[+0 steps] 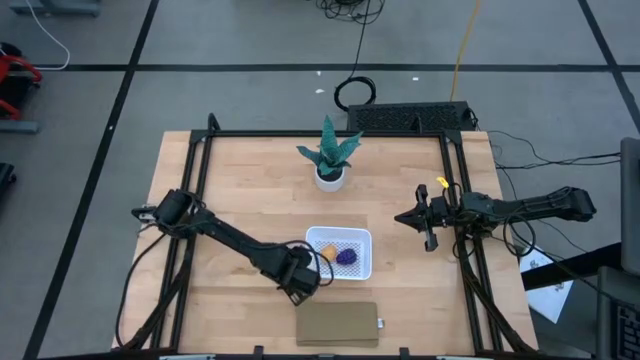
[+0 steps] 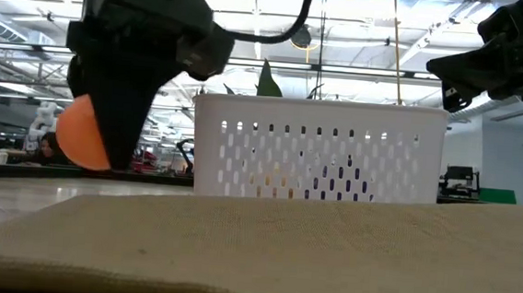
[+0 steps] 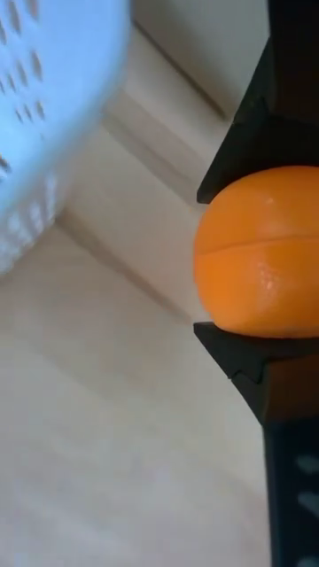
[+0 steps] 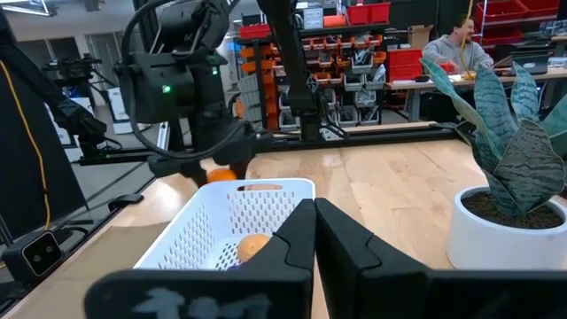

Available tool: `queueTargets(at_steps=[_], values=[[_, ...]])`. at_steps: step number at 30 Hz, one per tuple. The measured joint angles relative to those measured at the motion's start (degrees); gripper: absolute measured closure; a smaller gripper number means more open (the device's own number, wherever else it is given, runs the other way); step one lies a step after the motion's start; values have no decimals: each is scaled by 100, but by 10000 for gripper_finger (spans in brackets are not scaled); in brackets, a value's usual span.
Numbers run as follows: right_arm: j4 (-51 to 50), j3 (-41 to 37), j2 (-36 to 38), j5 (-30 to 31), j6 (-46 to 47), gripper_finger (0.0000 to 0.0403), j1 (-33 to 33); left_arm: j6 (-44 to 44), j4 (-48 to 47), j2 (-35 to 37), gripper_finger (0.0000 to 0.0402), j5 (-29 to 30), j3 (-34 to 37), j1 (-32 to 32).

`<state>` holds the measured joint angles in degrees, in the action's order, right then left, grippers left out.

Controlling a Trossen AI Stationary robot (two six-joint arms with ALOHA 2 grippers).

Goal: Pick and placing Produce into tupperware
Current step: Put the orange into the white basket

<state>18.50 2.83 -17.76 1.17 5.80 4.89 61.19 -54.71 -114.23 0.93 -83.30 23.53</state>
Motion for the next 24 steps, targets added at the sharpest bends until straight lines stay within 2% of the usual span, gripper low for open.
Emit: queueTargets(at_steps=[4,7,16,19,24], values=[[1,0,1,1,62,403,-1,-226,-503,195,205,72,-57,-116],[0,0,2,0,63,403,0,-245,-857,456,204,384,-60,-144],[-9,0,0,0,63,403,0,-615,-960,1624,203,1926,-29,101],[-9,0,0,0,63,403,-2,-765,-971,1994,204,2319,176,151],[0,0,2,0,63,403,-2,-874,-858,2681,193,2666,946,174]])
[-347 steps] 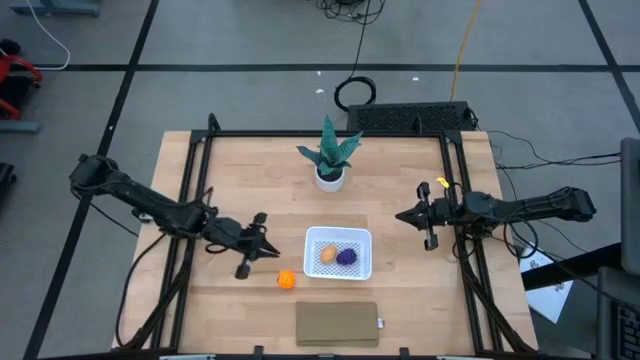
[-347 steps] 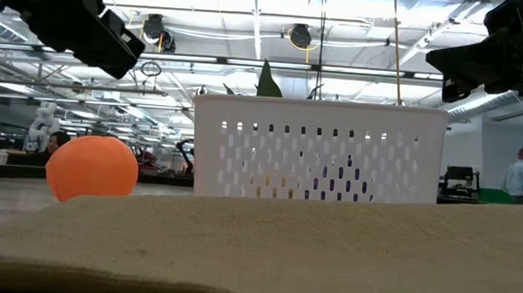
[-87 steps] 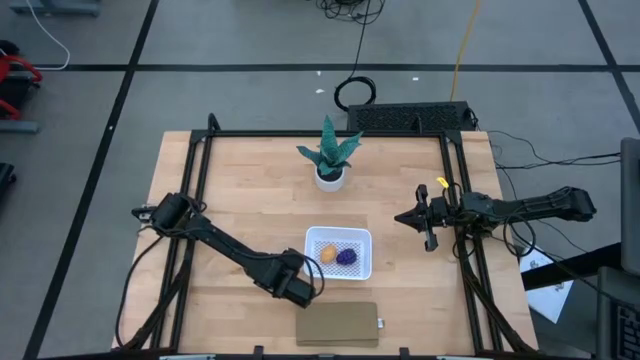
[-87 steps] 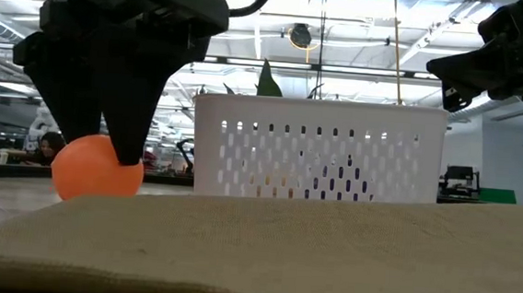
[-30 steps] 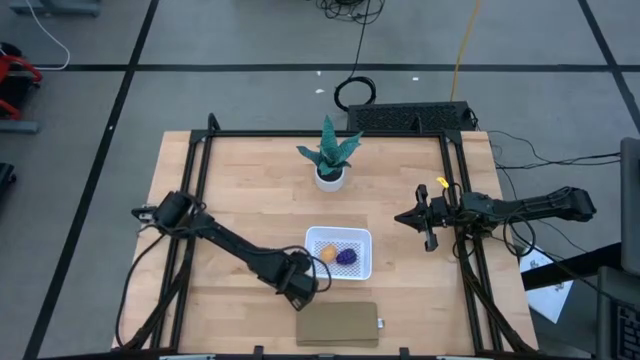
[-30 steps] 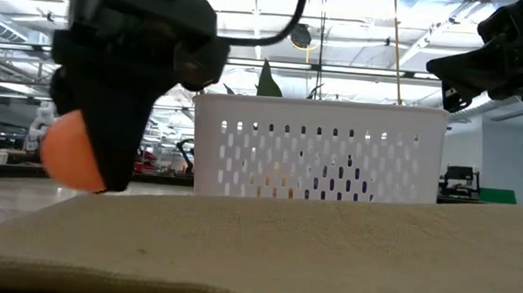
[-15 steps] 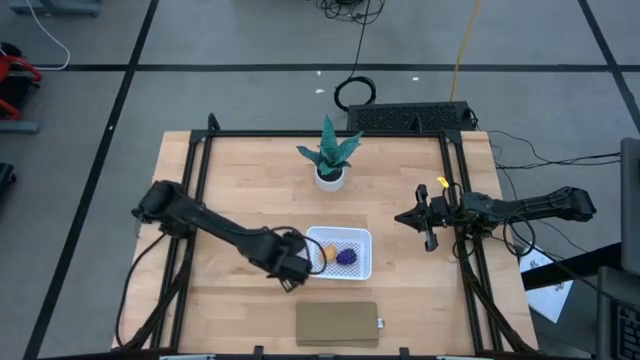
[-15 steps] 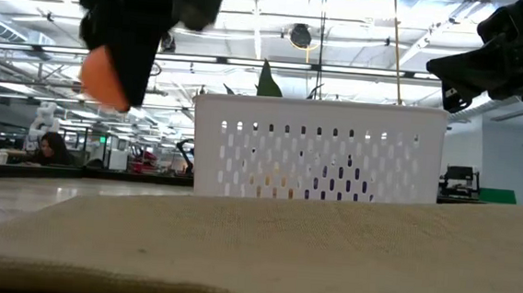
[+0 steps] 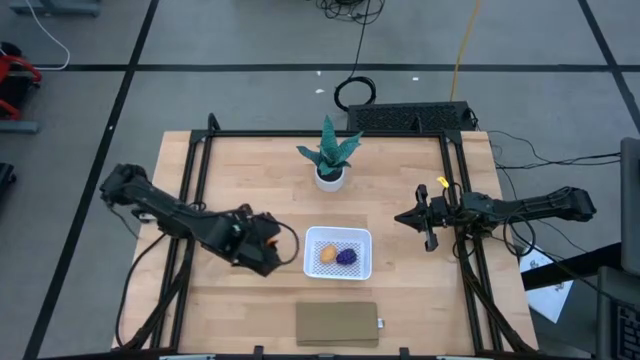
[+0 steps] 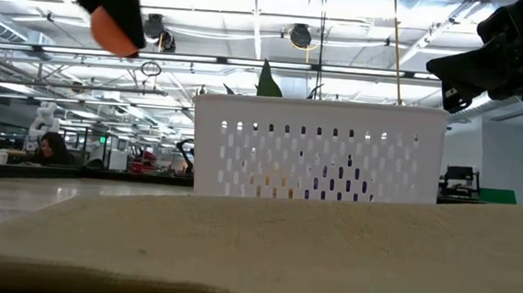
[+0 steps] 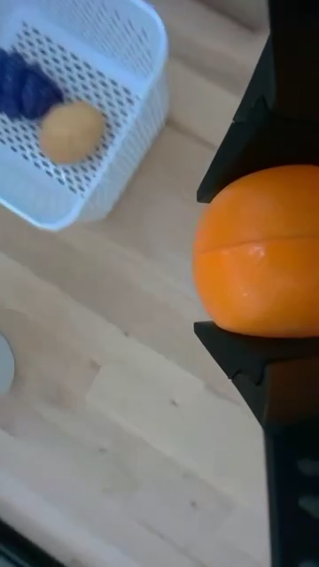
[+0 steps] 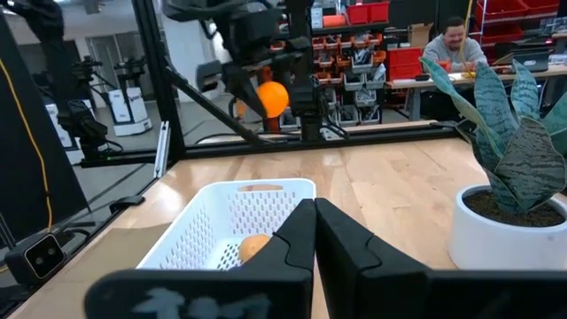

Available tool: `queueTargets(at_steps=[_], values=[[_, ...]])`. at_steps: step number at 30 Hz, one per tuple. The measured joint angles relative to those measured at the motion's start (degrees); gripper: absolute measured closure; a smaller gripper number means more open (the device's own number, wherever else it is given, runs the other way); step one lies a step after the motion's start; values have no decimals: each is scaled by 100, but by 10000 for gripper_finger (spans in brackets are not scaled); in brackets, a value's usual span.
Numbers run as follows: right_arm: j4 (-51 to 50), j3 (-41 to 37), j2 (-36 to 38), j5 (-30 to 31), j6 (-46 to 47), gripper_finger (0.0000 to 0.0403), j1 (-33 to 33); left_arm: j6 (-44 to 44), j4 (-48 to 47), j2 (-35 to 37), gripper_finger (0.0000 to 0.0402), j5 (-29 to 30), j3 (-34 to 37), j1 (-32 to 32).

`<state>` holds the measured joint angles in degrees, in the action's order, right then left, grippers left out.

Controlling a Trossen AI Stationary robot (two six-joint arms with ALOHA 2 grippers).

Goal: Pick and placing Produce into tupperware
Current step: Put the orange into the white basket

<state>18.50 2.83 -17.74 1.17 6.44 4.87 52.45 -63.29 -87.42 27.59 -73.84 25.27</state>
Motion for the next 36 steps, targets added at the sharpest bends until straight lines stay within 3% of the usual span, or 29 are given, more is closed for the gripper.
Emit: queueTargets(at_steps=[8,17,21,28,36], values=[[0,0,0,0,-150,403,0,-316,1371,1424,191,217,1883,214],[15,0,-2,2,-285,403,1,-2299,4250,2598,191,356,3393,341],[13,0,-1,2,-249,403,0,-2960,4926,2880,190,258,3691,324],[182,0,0,2,-427,403,0,-4157,5305,3065,190,-41,3741,317],[225,0,-2,2,-351,403,2,-5923,5908,3291,190,-1418,3740,-304]])
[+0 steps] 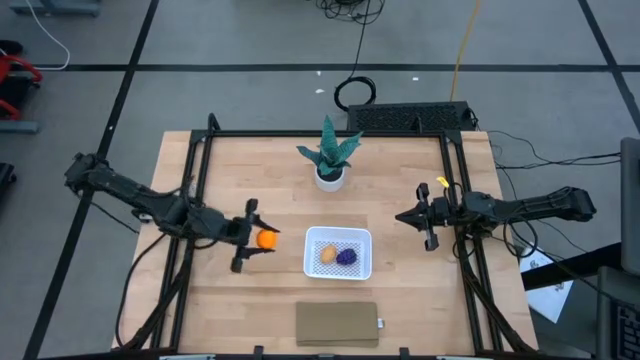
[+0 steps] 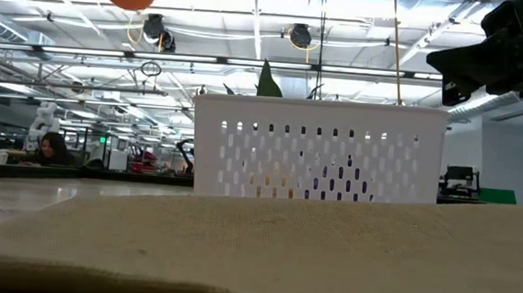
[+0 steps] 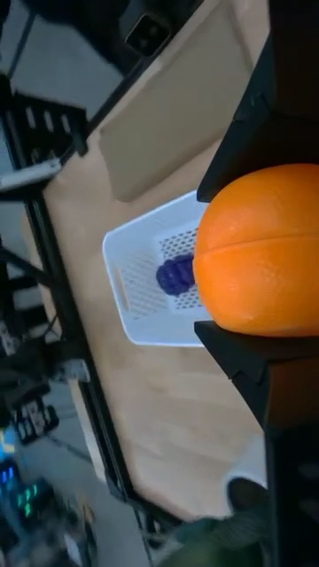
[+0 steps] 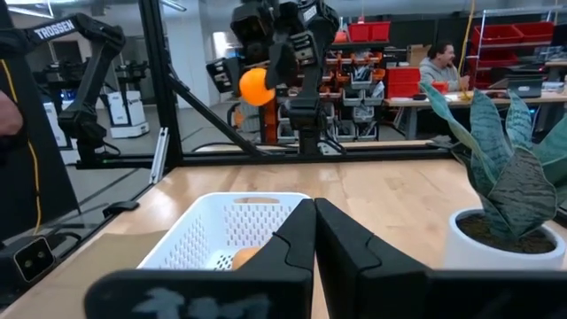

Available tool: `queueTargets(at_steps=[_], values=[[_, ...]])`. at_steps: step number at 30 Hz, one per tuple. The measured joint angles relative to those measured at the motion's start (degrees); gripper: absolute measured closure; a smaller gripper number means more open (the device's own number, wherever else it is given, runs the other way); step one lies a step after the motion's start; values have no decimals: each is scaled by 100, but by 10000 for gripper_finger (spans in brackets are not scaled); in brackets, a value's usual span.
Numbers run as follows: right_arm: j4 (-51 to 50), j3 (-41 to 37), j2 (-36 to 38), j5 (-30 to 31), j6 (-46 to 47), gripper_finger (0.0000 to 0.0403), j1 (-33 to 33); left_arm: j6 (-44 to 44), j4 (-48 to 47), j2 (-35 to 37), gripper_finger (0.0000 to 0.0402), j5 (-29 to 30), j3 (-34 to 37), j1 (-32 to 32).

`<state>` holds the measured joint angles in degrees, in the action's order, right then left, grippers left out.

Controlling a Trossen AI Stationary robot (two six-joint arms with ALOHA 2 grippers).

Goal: Pick and placing Produce into tupperware
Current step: Put the orange into the white basket

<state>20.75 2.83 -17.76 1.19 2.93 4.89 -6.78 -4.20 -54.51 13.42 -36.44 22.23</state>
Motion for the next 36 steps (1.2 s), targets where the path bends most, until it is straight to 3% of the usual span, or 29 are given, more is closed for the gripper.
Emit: queueTargets(at_steps=[6,10,16,23,29,36], values=[[106,0,2,0,93,403,-1,-612,-208,235,190,-1542,2,-1064],[287,0,2,0,140,403,0,-925,-378,574,190,-2361,1,-1452],[367,0,2,0,241,403,0,-833,-740,1073,190,-2329,199,-1817],[368,0,0,1,241,403,-2,120,874,1203,190,-2229,1036,-2276],[365,0,-7,20,241,403,-1,998,1587,561,190,-1855,1205,-2427],[369,0,-28,23,241,403,-1,1031,2264,-655,190,-2072,966,-2425]])
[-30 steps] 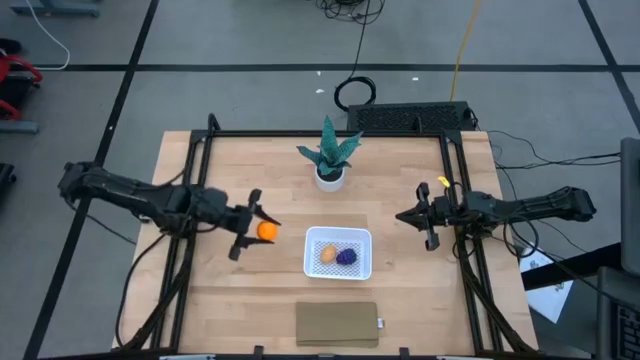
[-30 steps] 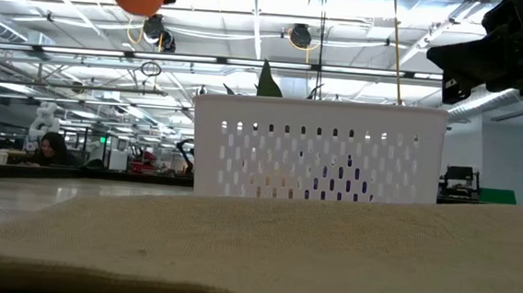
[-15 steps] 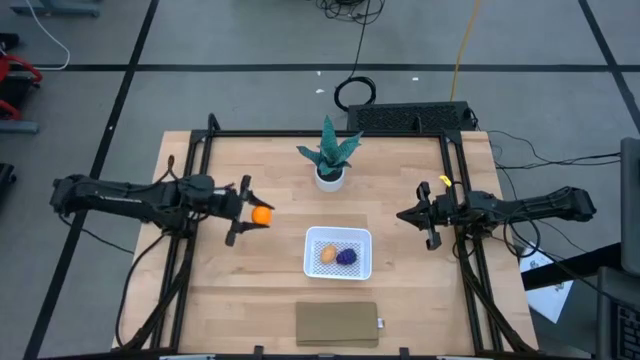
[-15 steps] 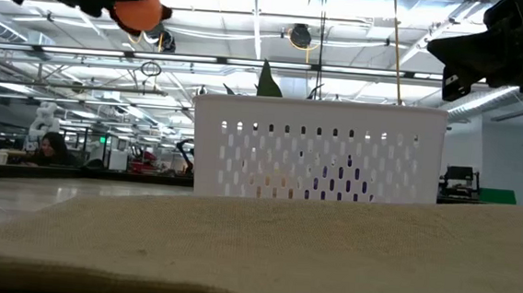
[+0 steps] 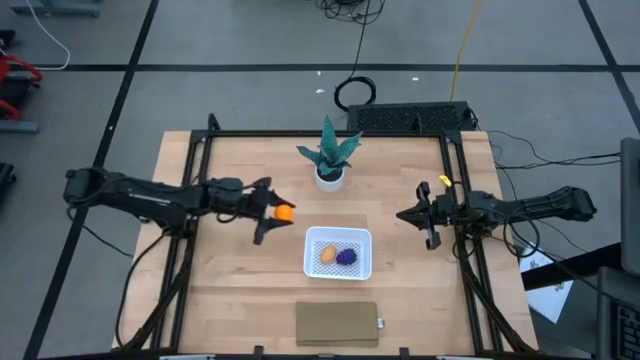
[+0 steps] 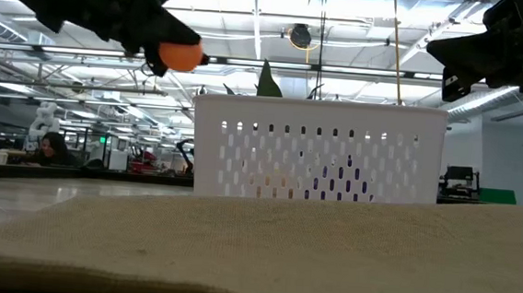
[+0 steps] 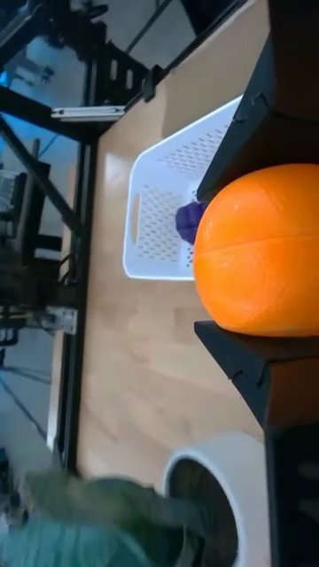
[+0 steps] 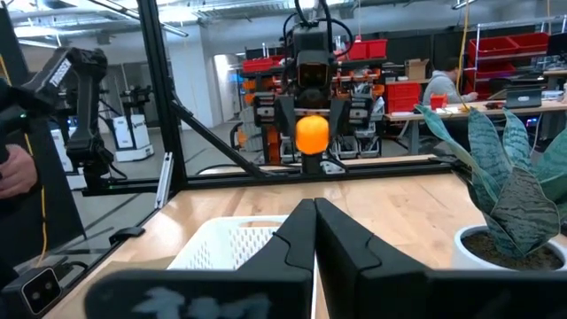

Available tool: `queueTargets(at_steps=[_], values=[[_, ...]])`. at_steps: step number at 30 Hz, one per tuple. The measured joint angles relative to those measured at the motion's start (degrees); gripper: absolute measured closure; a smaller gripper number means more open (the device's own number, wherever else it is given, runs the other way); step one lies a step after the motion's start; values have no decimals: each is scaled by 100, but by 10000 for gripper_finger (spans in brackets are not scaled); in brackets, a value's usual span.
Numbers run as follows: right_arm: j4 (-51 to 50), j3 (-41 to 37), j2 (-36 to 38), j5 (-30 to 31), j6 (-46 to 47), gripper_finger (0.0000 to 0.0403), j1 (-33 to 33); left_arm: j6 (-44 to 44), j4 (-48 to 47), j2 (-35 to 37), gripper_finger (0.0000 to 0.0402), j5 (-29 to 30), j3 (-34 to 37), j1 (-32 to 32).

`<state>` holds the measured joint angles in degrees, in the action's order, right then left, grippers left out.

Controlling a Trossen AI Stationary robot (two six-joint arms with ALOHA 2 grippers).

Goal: Pick and placing Produce into tupperware
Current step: Put the orange into the white basket

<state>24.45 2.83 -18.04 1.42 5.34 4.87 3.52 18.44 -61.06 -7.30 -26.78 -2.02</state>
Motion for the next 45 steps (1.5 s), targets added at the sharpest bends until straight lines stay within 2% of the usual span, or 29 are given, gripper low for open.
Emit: queueTargets(at_steps=[9,15,23,31,45], values=[[0,0,-2,1,-14,403,0,-358,1085,-1142,190,-950,-424,2],[-76,0,-4,3,-6,403,1,-232,862,-1925,190,-969,-989,0],[-105,0,-4,3,-2,403,0,-537,-69,-2901,190,-1224,-1963,115],[-117,0,-3,3,-2,403,1,-983,-1239,-3705,190,-1237,-2894,174],[-185,0,-4,5,-4,403,1,-2767,-4205,-4397,190,-1214,-4715,284]])
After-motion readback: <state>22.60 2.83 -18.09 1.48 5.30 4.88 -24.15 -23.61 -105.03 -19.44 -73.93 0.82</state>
